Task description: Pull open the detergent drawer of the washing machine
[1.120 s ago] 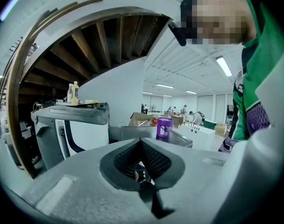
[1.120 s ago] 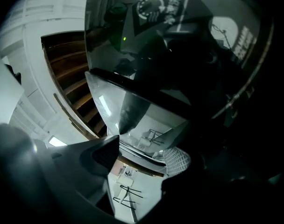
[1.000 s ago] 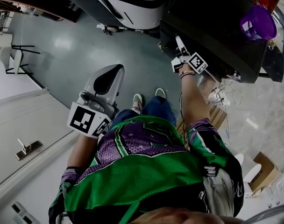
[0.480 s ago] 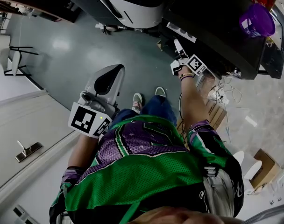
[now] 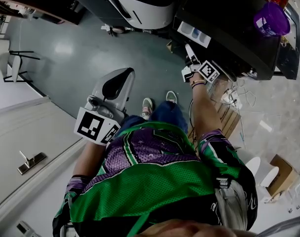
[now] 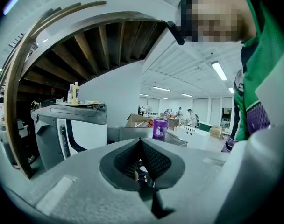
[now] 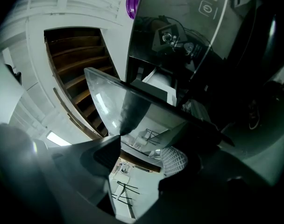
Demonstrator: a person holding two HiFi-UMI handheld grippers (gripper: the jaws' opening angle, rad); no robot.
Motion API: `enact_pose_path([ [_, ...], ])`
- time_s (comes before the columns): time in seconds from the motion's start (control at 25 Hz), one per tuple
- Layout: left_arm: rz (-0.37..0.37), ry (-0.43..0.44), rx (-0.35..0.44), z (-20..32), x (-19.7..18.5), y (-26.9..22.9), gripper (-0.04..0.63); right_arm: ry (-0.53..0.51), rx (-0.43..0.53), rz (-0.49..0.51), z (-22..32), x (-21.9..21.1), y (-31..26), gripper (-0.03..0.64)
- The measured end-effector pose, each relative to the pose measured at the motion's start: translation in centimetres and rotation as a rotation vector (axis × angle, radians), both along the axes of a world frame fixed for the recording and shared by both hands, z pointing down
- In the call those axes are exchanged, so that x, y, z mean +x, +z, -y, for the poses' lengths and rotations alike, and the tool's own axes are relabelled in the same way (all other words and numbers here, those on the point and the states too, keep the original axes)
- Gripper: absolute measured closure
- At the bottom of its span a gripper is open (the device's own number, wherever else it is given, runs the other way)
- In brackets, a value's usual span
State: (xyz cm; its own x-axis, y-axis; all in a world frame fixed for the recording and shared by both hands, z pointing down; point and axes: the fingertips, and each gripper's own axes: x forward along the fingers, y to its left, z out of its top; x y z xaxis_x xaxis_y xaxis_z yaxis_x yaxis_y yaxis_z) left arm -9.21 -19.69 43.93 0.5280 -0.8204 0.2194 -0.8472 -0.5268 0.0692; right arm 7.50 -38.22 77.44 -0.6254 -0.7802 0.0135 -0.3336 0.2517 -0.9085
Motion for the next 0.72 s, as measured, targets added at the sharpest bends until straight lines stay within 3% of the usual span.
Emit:
enact_pose_path([
  [0.72,0.001,0.128,0.004,-3.1,-1.2,0.3,0.578,0.004,0.001,-0.015,-6.4,-2.1,0.2,0.359],
])
